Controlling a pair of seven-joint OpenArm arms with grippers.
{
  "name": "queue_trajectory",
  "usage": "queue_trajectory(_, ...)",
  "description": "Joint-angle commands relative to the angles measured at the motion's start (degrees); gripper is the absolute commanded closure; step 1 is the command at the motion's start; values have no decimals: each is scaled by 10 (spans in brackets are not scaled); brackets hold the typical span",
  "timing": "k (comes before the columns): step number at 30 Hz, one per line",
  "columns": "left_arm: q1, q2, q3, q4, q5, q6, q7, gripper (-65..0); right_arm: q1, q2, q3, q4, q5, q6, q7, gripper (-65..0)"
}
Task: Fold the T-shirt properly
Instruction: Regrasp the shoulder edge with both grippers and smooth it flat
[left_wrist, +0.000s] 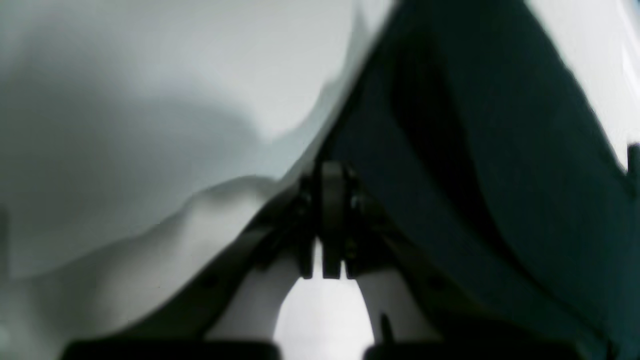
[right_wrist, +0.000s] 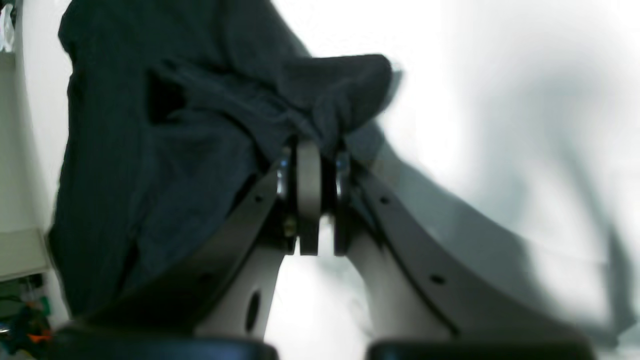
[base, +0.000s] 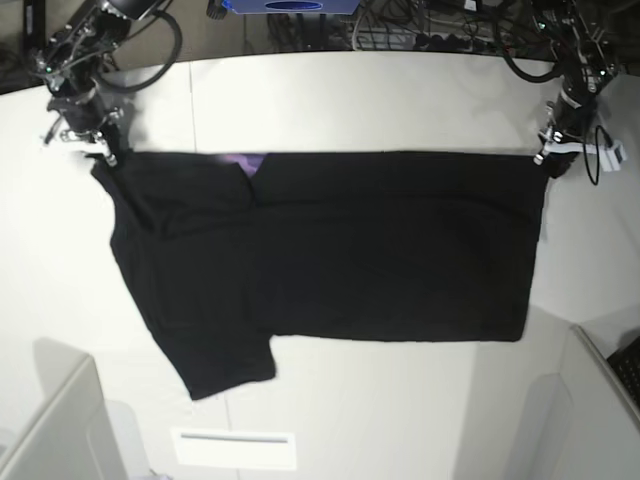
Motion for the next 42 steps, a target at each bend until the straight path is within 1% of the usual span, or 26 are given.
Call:
queue_trajectory(1, 8, -7, 0, 20, -7, -7, -6, 0, 6, 7, 1, 21, 10, -1, -4, 0)
queue_trajectory(3, 24, -13, 0, 31, -7, -7, -6, 0, 6, 7, 4, 41, 10, -17, -35, 0)
queue_trajectory(4, 28, -14, 0, 32, -7, -7, -6, 0, 5, 7, 4, 49, 10, -20, -46, 0)
queue_trajectory(9, 64, -14, 0, 33, -8, -7, -6, 0, -1, 7, 5, 69, 10, -23, -88, 0)
queue_trajectory(12, 96, -13, 0, 33, -8, -8, -7, 0, -22, 5, 2, 86, 10, -23, -99, 0)
queue_trajectory(18, 152, -12, -6, 33, -8, -8, -10, 0, -67, 6, 2, 112, 10, -23, -100, 0)
queue_trajectory(22, 172, -11, -35, 34, -8, -9, -8, 0, -95, 5, 2, 117, 11, -23, -100, 0)
queue_trajectory(26, 174, -13, -42, 33, -6, -9, -8, 0, -124, 1, 2, 117, 12, -23, -100, 0)
queue_trajectory(29, 173, -14, -42, 33, -6, -9, -8, 0, -141, -10, 3, 119, 12, -21, -100, 0)
queue_trajectory(33, 169, -14, -42, 33, -5, -9, -8, 0, -163, -15, 2, 145, 13, -20, -100, 0)
queue_trajectory(42, 172, -14, -42, 33, -5, -9, -7, 0, -165, -21, 4, 153, 11, -23, -100, 0)
